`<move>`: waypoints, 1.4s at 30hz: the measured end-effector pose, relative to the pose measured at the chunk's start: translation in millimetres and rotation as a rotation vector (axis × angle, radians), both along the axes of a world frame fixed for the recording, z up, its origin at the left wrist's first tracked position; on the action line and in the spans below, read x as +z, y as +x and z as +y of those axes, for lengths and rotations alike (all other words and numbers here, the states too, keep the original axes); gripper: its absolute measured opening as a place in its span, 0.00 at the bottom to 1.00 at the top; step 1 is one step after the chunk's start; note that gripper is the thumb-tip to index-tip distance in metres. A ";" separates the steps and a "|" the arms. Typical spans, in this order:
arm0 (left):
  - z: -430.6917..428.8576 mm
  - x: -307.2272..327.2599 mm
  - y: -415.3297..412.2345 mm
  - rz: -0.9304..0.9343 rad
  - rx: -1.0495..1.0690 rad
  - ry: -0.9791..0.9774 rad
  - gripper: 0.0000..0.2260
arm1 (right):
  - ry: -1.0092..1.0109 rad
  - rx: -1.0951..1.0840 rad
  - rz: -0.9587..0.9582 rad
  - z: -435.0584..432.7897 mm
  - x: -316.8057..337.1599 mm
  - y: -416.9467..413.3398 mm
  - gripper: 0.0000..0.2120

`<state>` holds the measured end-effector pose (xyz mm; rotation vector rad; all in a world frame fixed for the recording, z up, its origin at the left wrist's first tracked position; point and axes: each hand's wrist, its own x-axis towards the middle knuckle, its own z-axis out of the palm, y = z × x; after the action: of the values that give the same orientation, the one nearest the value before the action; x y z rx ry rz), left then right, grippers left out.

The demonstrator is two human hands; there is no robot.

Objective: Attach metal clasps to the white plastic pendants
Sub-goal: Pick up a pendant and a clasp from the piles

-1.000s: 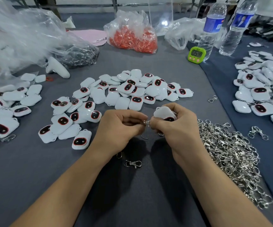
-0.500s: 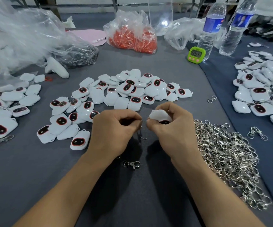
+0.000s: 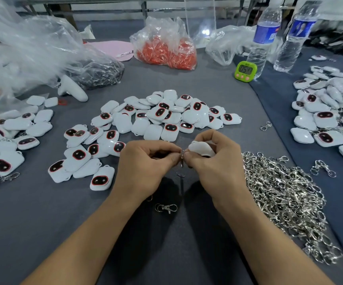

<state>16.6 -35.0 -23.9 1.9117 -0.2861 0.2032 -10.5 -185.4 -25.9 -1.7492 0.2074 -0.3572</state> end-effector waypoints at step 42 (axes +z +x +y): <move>2.7 1.4 1.6 -0.080 0.290 0.156 0.03 | 0.073 0.222 0.173 -9.3 3.3 0.2 0.09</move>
<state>18.2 -32.3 -22.5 2.0993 -0.0772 0.4627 -10.3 -194.7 -22.5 -1.7115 0.1467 -0.0367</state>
